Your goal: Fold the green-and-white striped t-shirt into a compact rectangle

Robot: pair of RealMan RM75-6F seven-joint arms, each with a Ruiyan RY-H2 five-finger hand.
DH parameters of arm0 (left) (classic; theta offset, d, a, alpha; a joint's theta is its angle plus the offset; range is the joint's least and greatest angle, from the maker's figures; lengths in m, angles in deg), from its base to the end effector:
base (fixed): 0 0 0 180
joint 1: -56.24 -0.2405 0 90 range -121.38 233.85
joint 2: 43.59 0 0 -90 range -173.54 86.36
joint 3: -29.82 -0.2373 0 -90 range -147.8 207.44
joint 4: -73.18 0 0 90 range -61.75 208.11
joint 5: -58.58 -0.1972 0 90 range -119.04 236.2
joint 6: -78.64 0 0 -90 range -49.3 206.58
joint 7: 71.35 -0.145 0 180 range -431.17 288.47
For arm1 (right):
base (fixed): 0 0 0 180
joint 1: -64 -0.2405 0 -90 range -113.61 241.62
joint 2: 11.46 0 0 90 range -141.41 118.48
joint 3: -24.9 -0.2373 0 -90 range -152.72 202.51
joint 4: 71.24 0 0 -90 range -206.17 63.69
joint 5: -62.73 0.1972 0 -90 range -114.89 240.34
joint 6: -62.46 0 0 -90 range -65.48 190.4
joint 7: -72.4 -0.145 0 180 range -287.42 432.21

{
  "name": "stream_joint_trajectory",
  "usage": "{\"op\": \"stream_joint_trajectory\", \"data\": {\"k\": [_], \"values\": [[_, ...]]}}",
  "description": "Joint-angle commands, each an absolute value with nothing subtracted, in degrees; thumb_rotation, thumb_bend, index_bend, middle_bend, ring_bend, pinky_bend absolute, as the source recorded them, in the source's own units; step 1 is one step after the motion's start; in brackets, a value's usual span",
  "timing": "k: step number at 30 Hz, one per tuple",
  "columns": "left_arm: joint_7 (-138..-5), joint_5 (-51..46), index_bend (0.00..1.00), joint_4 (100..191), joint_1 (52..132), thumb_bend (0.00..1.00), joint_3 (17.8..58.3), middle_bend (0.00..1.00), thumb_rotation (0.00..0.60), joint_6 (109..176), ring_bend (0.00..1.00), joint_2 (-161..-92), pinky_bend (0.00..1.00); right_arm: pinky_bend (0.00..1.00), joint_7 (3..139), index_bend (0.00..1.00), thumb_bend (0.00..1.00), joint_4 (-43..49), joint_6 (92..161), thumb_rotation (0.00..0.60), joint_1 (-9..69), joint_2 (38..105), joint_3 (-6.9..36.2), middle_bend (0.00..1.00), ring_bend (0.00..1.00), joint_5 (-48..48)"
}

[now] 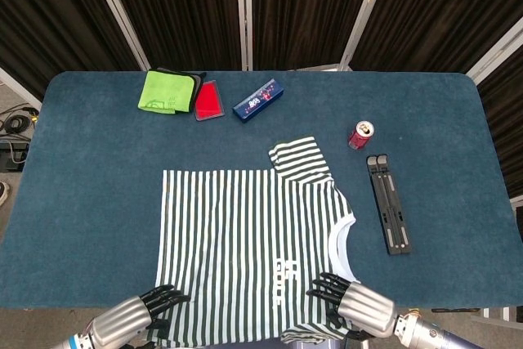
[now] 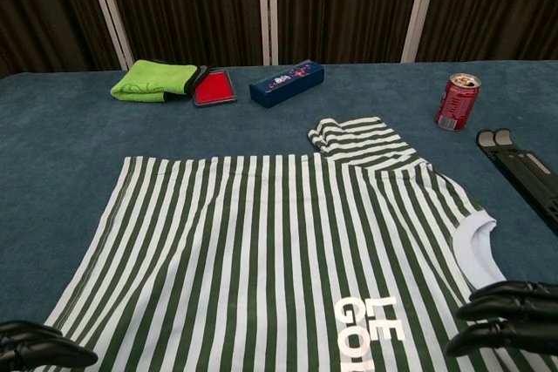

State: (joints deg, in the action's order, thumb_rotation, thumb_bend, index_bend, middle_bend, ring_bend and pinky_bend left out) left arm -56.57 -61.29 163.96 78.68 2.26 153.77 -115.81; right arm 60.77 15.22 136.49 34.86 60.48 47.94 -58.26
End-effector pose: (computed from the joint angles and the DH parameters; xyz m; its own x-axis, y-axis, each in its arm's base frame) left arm -0.2190 0.0902 0.0401 0.3723 0.6416 0.6706 0.7856 -0.6025 0.1403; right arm -0.2148 -0.1377 0.0410 0.5488 -0.4689 0.6921 -0.6347 -0.7725 -0.0199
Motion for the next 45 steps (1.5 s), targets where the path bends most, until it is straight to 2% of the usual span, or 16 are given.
{"op": "stream_joint_trajectory", "data": {"k": [1,35,45], "values": [[-56.55,-61.34,0.82,164.02,78.69,0.53,2.21,0.00,0.600,153.75,0.00,-115.73,0.00,0.00,60.73,0.79,0.48,15.19,136.53,0.600,34.89,60.50,47.97,0.11,0.00,-58.35],[-54.32,-61.43,0.82,163.89,78.90,0.53,1.73,0.00,0.600,152.89,0.00,-116.01,0.00,0.00,60.37,0.79,0.48,14.16,137.80,0.600,36.15,60.50,48.30,0.11,0.00,-59.22],[-54.90,-59.98,0.82,164.43,78.70,0.53,3.45,0.00,0.600,154.08,0.00,-115.56,0.00,0.00,59.75,0.79,0.48,14.15,137.95,0.600,36.00,60.47,47.04,0.11,0.00,-58.05]]}}
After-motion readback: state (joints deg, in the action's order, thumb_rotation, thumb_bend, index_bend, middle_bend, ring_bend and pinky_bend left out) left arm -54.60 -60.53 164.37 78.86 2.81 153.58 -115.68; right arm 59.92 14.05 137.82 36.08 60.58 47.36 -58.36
